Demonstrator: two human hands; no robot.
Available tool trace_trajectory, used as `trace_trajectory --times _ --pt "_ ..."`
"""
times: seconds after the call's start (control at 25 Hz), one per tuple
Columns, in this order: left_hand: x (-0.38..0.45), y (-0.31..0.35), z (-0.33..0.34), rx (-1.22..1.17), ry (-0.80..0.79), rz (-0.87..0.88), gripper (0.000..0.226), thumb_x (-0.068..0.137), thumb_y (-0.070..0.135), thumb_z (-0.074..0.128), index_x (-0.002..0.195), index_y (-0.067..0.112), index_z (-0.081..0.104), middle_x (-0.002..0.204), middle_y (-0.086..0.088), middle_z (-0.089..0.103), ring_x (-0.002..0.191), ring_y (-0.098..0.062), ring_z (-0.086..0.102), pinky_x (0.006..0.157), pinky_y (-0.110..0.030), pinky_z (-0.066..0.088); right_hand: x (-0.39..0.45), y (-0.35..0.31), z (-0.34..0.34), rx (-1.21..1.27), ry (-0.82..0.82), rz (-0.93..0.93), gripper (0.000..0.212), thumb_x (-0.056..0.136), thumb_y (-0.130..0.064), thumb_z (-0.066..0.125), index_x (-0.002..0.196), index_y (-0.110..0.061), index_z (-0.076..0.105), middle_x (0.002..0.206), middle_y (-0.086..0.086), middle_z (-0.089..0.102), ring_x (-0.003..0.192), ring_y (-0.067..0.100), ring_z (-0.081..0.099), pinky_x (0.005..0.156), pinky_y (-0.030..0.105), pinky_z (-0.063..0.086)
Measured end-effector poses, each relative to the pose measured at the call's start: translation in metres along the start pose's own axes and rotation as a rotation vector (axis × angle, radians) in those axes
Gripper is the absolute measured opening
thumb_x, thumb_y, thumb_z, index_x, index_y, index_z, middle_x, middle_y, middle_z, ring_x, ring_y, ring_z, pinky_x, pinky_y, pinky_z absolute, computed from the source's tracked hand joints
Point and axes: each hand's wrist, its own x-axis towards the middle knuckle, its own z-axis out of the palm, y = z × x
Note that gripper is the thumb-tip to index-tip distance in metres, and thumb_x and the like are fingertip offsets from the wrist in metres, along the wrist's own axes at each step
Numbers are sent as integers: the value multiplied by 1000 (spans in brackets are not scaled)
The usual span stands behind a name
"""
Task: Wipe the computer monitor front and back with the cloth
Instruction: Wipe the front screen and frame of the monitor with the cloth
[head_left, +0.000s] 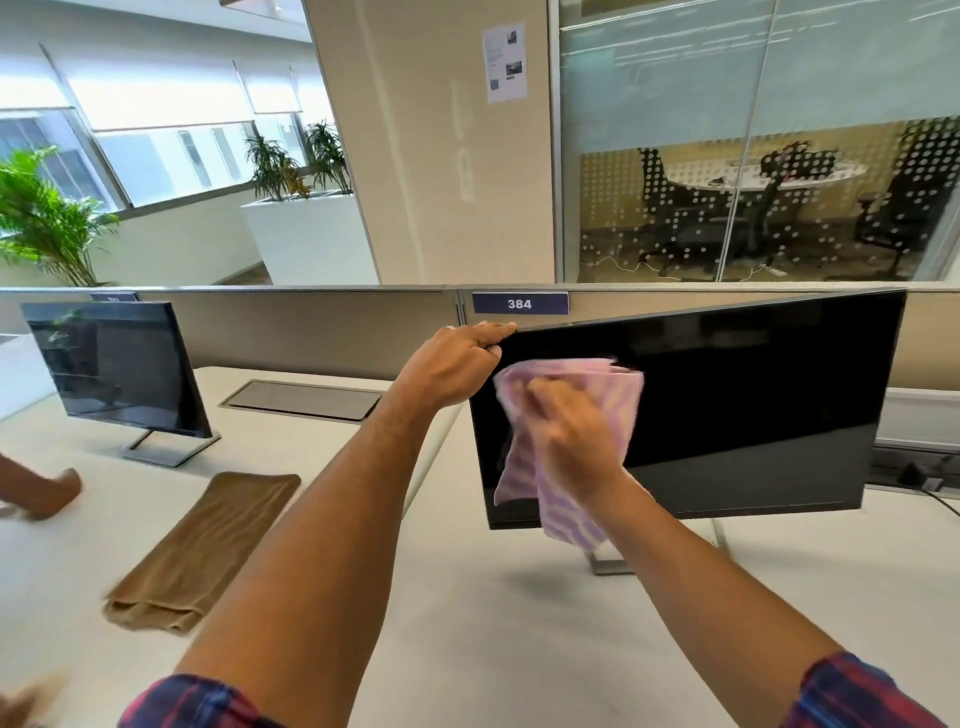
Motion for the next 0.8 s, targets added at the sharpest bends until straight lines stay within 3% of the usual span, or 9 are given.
trace_trajectory --times 0.08,0.12,0.2,0.24,0.36,0.52,0.64,0.8 --pt "1 0 0 -6 -15 11 48 95 22 42 139 34 57 147 9 52 138 -18 46 118 -40 32 0 -13 12 -38 -88 -299 52 83 -11 74 133 -5 60 100 6 64 86 23 61 79 38 53" --pt "0 0 0 -5 -21 18 48 95 23 42 139 34 56 147 9 52 138 -20 45 118 -42 32 4 -15 15 -34 -94 -275 51 86 -13 72 135 -6 60 101 5 64 88 23 61 81 38 52" --pt "0 -1 2 -2 -14 20 48 97 24 41 142 32 54 149 7 50 139 -23 43 118 -44 30 11 -19 17 34 -50 7 46 89 -19 72 132 -7 63 107 7 65 95 23 61 87 38 52" --pt "0 -3 3 6 -6 20 47 98 23 40 143 32 53 151 7 48 140 -25 42 118 -45 29 11 -24 19 30 -48 48 47 89 -21 73 133 -6 62 111 8 65 99 24 61 91 38 52" --pt "-3 -1 5 74 5 53 49 101 19 37 148 29 46 155 6 41 144 -24 36 122 -45 21 -4 -34 21 24 -189 -171 61 85 -18 77 141 -6 55 119 7 63 105 23 61 94 37 52" --pt "-4 0 6 99 9 70 51 101 15 36 151 27 43 158 6 36 147 -17 30 123 -41 17 -11 -45 17 63 -238 166 62 88 -25 77 143 -7 53 124 8 64 109 23 63 98 36 54" --pt "-1 -4 9 101 17 63 53 99 16 35 150 29 43 157 8 38 147 -20 32 122 -41 21 -26 -49 14 108 -304 -75 70 74 -13 87 136 0 58 112 10 66 96 25 66 86 37 59" --pt "0 -4 13 148 48 61 53 98 20 36 149 33 44 155 11 41 144 -22 36 116 -41 29 -17 -31 6 107 -272 169 67 84 -23 79 142 -2 53 117 9 64 103 22 63 90 34 57"
